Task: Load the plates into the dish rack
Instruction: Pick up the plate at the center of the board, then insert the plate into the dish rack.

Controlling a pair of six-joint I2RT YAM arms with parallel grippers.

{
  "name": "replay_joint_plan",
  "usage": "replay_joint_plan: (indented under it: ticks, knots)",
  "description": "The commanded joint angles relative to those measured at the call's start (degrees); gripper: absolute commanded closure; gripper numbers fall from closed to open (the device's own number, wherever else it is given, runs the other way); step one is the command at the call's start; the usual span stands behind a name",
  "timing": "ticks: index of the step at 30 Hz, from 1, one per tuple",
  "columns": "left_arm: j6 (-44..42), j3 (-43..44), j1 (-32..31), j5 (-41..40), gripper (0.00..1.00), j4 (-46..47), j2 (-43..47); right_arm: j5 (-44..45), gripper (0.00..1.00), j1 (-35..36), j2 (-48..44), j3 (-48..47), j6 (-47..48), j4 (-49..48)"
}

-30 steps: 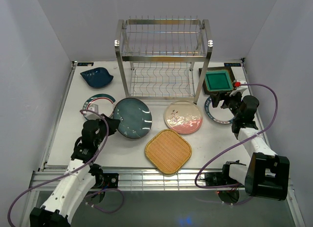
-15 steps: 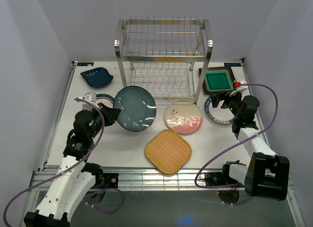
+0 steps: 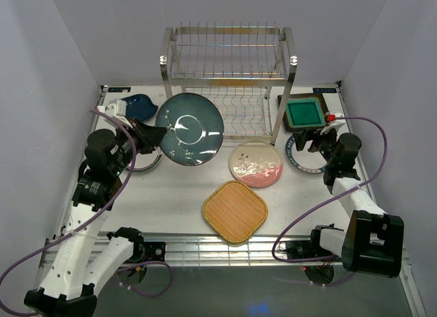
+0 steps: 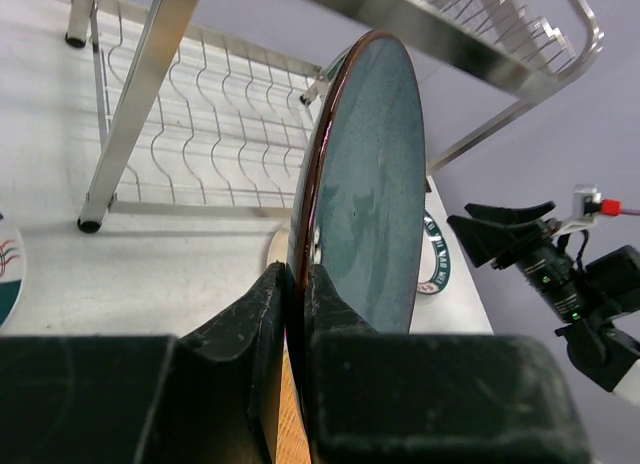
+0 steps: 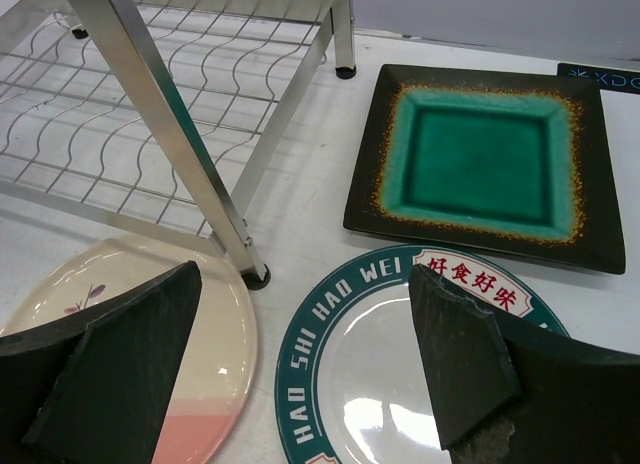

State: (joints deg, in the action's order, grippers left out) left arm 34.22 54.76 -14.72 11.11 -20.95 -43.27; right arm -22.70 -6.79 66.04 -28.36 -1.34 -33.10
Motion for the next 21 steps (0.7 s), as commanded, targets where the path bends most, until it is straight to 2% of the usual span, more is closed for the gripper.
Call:
replay_joint_plan:
  ticks: [1,8,17,21]
  knots:
    - [1.3,11.4,0.0,0.5,1.00,6.2,-0.5,-0.9,0.10,-0.4,0.2,-1.2,-0.6,-2.1]
    - [1.4,26.3,-0.1,2.3,1.00,3.7,-9.9,0.3,0.10,-0.5,-0.5,-0.9,-0.4,-2.1]
    - [-1.5,34.5,0.0,0.2,1.00,6.0,-13.7,0.5,0.10,-0.6,0.1,-1.1,-0.2,-2.2]
    - [-0.9,35.3,-0.1,-0.7,1.00,10.5,-13.9,0.2,0.10,-0.6,0.8,-1.2,-0.2,-2.1]
